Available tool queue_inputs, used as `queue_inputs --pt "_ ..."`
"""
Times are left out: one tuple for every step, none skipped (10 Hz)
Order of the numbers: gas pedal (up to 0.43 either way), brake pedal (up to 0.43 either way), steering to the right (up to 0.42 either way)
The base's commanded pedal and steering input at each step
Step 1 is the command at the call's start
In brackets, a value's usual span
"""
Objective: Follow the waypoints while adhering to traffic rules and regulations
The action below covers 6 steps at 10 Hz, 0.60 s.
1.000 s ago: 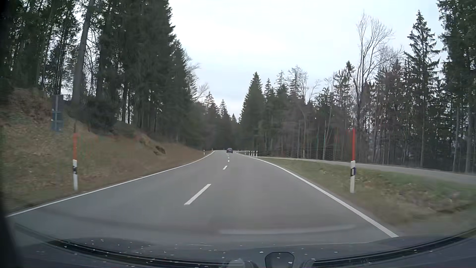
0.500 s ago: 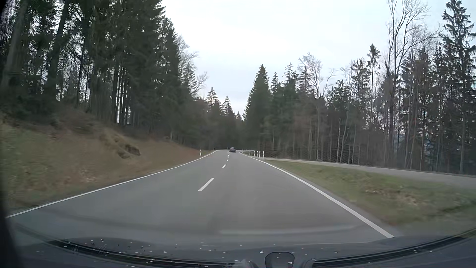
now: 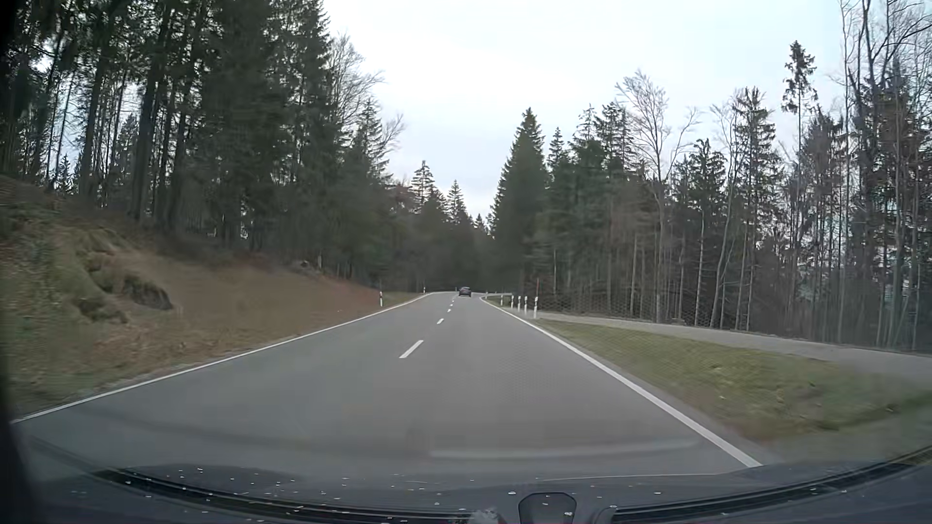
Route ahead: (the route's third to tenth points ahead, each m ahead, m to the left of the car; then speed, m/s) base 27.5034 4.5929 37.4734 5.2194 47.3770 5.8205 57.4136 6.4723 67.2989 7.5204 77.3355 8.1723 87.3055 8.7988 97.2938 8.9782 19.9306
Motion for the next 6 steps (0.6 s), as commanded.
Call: queue_inputs --pt "0.150 0.000 -0.012" --pt "0.150 0.000 -0.012" --pt "0.150 0.000 -0.012" --pt "0.150 0.000 -0.013" --pt "0.150 0.000 -0.013" --pt "0.150 0.000 -0.013"
